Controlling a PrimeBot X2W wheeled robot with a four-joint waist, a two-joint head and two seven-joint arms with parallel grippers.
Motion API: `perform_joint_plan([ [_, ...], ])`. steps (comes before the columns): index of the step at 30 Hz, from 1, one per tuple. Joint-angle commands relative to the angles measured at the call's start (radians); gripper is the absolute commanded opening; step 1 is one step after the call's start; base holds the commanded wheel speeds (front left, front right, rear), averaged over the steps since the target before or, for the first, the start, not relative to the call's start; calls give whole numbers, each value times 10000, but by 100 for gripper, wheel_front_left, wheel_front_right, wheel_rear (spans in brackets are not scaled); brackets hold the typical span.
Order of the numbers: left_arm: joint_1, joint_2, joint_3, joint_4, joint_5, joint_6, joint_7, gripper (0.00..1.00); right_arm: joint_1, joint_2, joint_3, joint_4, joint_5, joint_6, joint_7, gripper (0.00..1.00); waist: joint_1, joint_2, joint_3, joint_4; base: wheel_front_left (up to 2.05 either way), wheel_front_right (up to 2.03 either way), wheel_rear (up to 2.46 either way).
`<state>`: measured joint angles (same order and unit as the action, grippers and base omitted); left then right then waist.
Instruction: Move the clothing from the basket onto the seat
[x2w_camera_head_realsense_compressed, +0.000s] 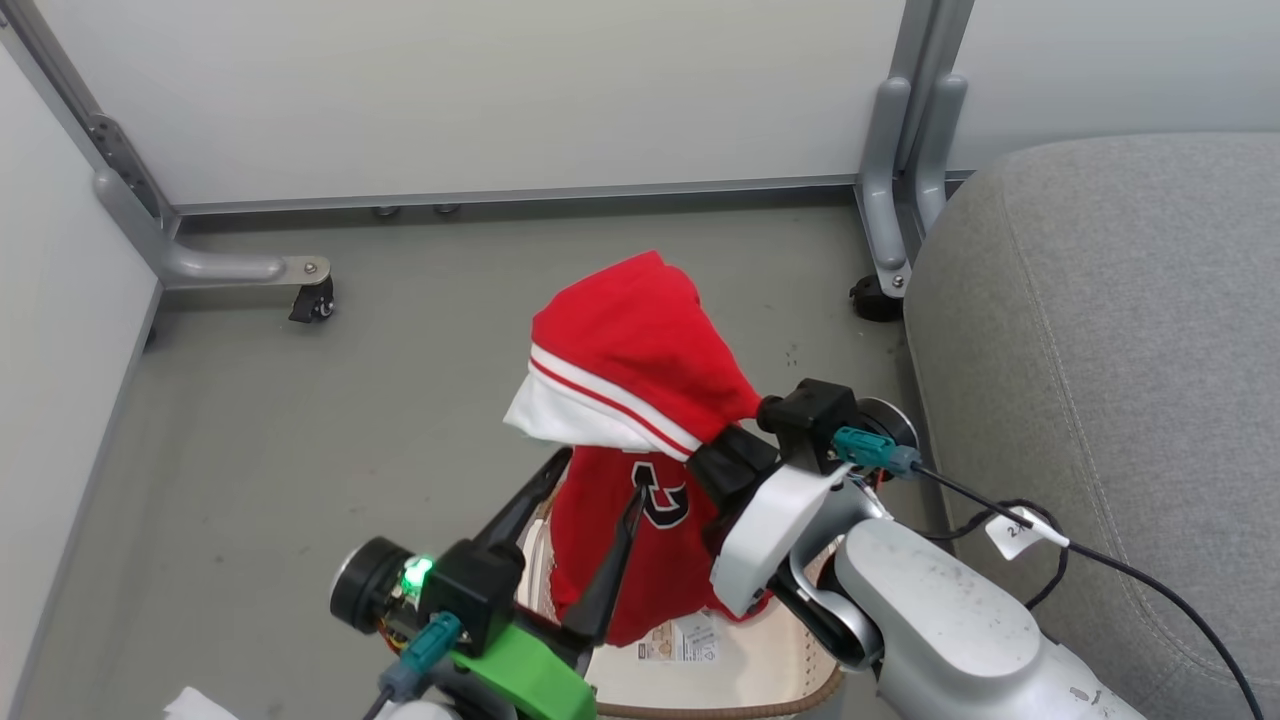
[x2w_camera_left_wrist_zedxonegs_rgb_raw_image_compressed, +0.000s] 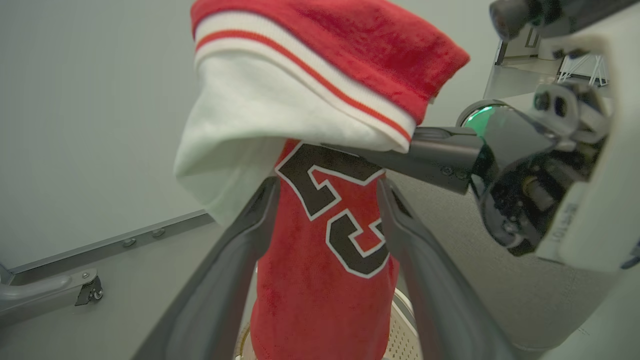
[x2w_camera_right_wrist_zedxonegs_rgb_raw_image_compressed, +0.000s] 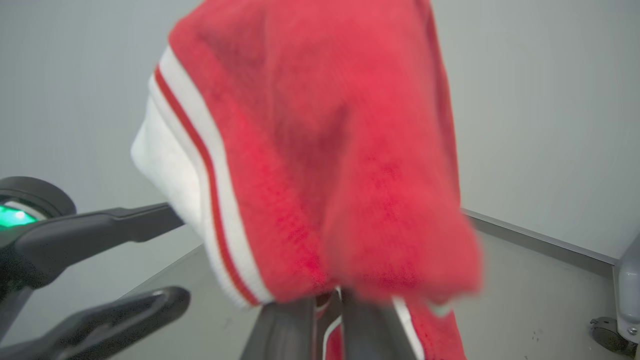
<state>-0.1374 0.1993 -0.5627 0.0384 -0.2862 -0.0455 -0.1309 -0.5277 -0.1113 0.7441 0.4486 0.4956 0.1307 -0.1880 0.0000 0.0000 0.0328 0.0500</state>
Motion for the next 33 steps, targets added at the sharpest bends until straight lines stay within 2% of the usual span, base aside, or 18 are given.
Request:
perform_joint_plan([
  [1,199,137,-104,104,112,-87,101,100,141,-58,-94,33,-62,2,-69,0,0,0,-11,26,0,0,0],
  [5,384,306,-367,284,82,-241,251,100,287,-96,-284,60,-124,2,-77,0,0,0,-10,39,0,0,0],
  [12,457,393,-493,470,41,-254,271,100,533,-120,-475,30,-275,2,-103,0,0,0,26,-45,0,0,0],
  [18,366,496,-489,408,-6,-214,252,100,599,-132,-688,-6,-435,2,-128,0,0,0,115,-432,0,0,0],
  [33,-2,739,-599,-304,-103,-237,471,100,805,-265,-1800,-181,-871,2,-344,0,0,0,740,-3366,0,0,0],
])
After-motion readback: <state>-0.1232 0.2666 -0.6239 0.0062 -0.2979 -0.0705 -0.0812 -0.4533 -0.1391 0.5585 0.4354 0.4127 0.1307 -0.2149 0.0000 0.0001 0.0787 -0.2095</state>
